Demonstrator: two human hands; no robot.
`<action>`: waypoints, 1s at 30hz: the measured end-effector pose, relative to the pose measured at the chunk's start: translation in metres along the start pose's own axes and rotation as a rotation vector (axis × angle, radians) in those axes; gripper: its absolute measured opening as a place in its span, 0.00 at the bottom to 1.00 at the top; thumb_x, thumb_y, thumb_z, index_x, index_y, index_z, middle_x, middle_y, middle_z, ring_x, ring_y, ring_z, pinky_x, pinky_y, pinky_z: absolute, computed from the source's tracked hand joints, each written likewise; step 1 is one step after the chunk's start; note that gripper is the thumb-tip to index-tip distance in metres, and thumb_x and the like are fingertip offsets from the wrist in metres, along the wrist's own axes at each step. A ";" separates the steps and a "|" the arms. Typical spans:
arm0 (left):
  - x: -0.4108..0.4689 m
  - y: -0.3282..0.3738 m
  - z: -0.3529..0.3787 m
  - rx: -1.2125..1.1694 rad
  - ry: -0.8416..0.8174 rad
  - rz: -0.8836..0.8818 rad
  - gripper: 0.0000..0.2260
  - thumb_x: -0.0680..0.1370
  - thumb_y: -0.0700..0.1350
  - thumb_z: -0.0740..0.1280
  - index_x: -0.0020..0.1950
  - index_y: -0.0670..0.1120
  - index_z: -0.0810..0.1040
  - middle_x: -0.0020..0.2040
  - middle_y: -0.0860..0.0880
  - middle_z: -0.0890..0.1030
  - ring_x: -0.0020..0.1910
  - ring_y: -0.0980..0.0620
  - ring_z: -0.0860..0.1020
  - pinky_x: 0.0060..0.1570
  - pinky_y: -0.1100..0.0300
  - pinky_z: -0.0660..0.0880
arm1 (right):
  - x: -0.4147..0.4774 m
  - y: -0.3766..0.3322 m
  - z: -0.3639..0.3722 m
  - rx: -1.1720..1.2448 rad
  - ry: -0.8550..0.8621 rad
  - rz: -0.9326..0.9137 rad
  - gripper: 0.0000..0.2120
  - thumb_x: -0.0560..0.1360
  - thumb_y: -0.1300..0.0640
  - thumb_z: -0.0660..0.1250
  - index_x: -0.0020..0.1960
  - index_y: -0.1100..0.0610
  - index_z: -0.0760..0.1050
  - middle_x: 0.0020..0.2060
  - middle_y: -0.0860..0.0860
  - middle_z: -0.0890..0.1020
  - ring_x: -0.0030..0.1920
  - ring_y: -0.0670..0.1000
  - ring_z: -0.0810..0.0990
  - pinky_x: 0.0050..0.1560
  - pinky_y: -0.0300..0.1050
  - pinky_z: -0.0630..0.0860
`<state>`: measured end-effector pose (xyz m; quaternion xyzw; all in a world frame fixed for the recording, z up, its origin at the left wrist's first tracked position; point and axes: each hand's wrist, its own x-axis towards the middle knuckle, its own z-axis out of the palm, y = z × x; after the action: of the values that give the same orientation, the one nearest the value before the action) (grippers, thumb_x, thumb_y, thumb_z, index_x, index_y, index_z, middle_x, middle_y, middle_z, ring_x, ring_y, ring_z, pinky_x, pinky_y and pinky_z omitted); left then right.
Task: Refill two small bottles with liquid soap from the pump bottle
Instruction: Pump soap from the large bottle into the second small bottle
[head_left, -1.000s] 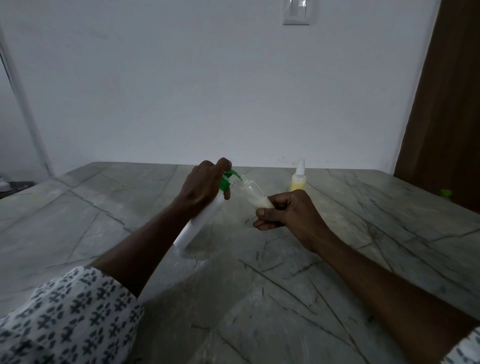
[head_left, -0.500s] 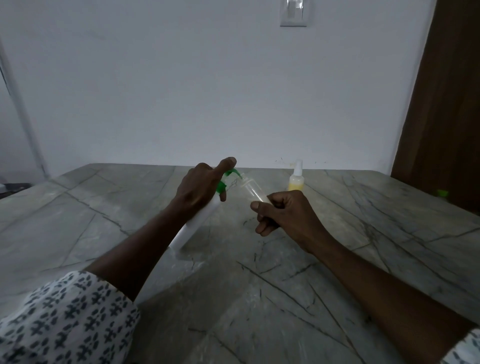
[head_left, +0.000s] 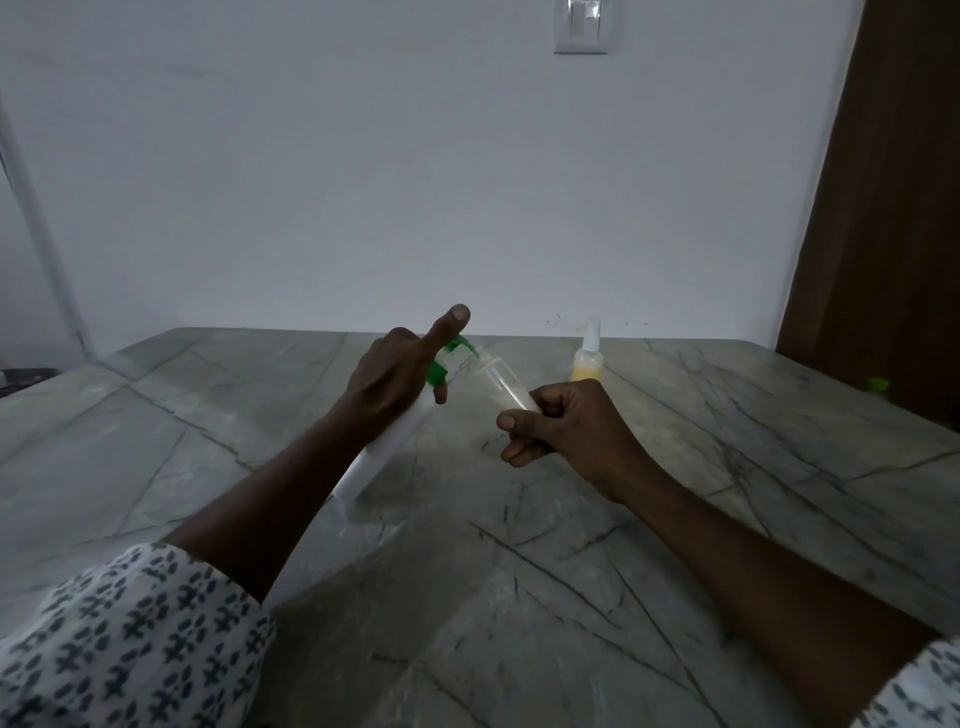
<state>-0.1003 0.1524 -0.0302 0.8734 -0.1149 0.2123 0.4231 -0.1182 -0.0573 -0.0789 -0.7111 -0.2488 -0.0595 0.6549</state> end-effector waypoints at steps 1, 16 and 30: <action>0.000 0.001 0.000 -0.005 -0.002 -0.002 0.36 0.77 0.70 0.54 0.22 0.47 0.80 0.29 0.48 0.83 0.37 0.49 0.79 0.50 0.52 0.72 | 0.000 0.001 0.000 0.000 -0.001 0.001 0.05 0.72 0.66 0.73 0.46 0.66 0.81 0.33 0.59 0.85 0.32 0.55 0.85 0.36 0.44 0.83; 0.003 -0.005 0.002 0.051 0.083 0.030 0.36 0.73 0.71 0.51 0.25 0.44 0.81 0.29 0.50 0.83 0.38 0.47 0.79 0.54 0.49 0.74 | -0.002 0.003 0.004 -0.030 0.004 -0.019 0.07 0.72 0.63 0.73 0.49 0.66 0.81 0.33 0.60 0.85 0.33 0.57 0.86 0.37 0.46 0.84; 0.004 -0.006 0.001 0.160 0.079 0.122 0.23 0.76 0.54 0.51 0.31 0.45 0.79 0.34 0.48 0.84 0.41 0.44 0.78 0.55 0.44 0.75 | -0.002 0.007 0.003 -0.036 0.002 -0.016 0.09 0.72 0.65 0.73 0.50 0.68 0.81 0.34 0.60 0.85 0.34 0.55 0.86 0.39 0.46 0.84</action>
<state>-0.0942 0.1552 -0.0335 0.8866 -0.1338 0.2804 0.3426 -0.1175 -0.0551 -0.0865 -0.7206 -0.2526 -0.0697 0.6419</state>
